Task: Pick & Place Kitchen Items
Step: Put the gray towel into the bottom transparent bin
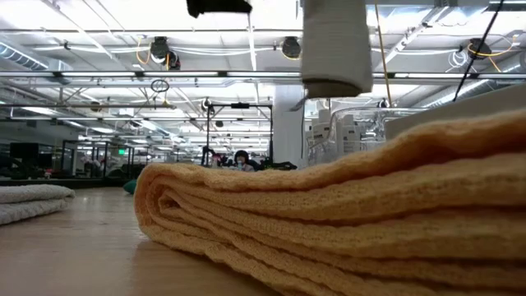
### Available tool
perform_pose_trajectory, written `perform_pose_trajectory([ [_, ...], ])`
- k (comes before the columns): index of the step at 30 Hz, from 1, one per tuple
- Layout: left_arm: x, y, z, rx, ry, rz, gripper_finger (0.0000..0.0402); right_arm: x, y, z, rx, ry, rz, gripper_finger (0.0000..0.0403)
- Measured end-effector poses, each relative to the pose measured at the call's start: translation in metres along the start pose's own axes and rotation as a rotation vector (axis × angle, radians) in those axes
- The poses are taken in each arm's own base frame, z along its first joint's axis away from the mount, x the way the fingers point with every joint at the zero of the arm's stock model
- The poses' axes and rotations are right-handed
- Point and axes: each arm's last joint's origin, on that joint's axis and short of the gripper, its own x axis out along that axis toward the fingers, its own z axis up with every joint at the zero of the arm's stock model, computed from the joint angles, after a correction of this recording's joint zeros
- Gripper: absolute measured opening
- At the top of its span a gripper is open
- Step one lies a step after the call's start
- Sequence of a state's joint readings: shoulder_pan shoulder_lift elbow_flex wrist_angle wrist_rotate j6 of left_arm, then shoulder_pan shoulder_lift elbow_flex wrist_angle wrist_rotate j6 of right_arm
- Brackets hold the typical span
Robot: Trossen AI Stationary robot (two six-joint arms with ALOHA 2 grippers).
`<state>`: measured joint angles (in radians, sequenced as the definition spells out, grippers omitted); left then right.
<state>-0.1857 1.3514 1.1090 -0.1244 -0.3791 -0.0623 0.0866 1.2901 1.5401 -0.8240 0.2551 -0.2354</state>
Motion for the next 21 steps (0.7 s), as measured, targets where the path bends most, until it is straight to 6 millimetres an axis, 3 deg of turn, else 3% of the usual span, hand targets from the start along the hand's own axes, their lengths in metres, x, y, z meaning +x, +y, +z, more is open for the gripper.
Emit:
perform_pose_trajectory([
  [2, -0.007, -0.001, 0.004, -0.009, -0.022, -0.022, 0.0296, -0.013, -0.002, -0.007, -0.024, -0.022, 0.091, 0.0002],
  [5, -0.014, -0.002, 0.006, -0.006, -0.025, -0.039, 0.0302, -0.023, -0.006, -0.017, 0.096, -0.065, 0.208, 0.0001],
  [9, -0.016, -0.006, 0.006, 0.009, -0.03, -0.051, 0.0301, -0.025, -0.003, -0.036, 0.196, -0.035, 0.425, 0.0001],
  [11, -0.016, -0.007, 0.006, 0.013, -0.031, -0.054, 0.0299, -0.024, -0.005, -0.041, 0.226, -0.014, 0.36, 0.0001],
  [14, -0.016, -0.007, 0.006, 0.015, -0.031, -0.054, 0.0299, -0.027, -0.011, -0.044, 0.261, 0.025, 0.067, 0.0001],
  [18, -0.016, -0.007, 0.006, 0.016, -0.031, -0.053, 0.0296, -0.027, -0.001, -0.047, 0.202, 0.03, 0.373, 0.0001],
  [19, -0.016, -0.007, 0.006, 0.016, -0.03, -0.053, 0.0295, -0.026, 0.0, -0.045, 0.191, 0.025, 0.371, 0.0001],
  [21, -0.016, -0.007, 0.006, 0.016, -0.03, -0.053, 0.0294, -0.027, -0.002, -0.044, 0.185, 0.032, 0.202, 0.0001],
])
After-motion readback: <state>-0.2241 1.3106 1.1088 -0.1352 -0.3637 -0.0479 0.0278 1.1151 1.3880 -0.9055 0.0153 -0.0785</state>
